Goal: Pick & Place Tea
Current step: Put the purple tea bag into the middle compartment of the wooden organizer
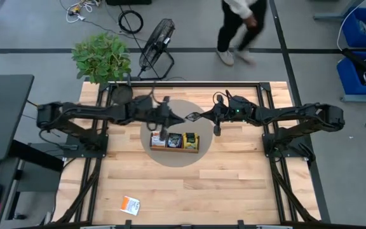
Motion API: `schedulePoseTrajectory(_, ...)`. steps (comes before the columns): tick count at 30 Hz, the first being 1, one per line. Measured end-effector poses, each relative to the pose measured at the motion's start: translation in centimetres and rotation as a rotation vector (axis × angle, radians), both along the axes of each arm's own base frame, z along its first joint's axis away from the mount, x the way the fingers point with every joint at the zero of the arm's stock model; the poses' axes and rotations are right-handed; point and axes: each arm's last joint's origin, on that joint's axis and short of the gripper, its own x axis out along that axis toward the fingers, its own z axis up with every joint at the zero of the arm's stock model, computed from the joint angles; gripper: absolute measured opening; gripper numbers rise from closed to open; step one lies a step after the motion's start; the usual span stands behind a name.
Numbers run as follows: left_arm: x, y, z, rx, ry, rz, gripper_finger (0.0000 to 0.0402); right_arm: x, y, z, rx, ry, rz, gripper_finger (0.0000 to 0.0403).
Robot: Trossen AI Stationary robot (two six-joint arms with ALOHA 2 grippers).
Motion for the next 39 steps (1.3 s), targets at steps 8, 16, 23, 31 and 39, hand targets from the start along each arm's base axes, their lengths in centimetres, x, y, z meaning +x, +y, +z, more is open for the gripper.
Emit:
schedulePoseTrajectory(8,-4.5,-1.6,-1.8,-0.022,-0.058,-0.021,0.0009,1.1,1.3,1.4,0.007,0.017,0.033,0.0)
schedulePoseTrajectory(16,-7.5,-2.3,-3.0,-0.003,-0.064,-0.039,0.001,2.8,3.0,3.4,0.031,0.114,0.054,0.0)
schedulePoseTrajectory(23,-10.3,-2.3,-4.3,-0.025,-0.067,-0.017,0.001,5.4,4.8,4.8,0.048,0.23,0.104,0.0)
schedulePoseTrajectory(31,-12.4,-2.4,-5.2,-0.024,-0.092,-0.007,0.0009,10.2,5.7,4.5,0.035,0.4,0.13,0.0)
schedulePoseTrajectory(39,-13.7,-2.6,-5.5,-0.022,-0.101,-0.007,0.001,13.9,6.5,3.5,0.02,0.544,0.167,0.0)
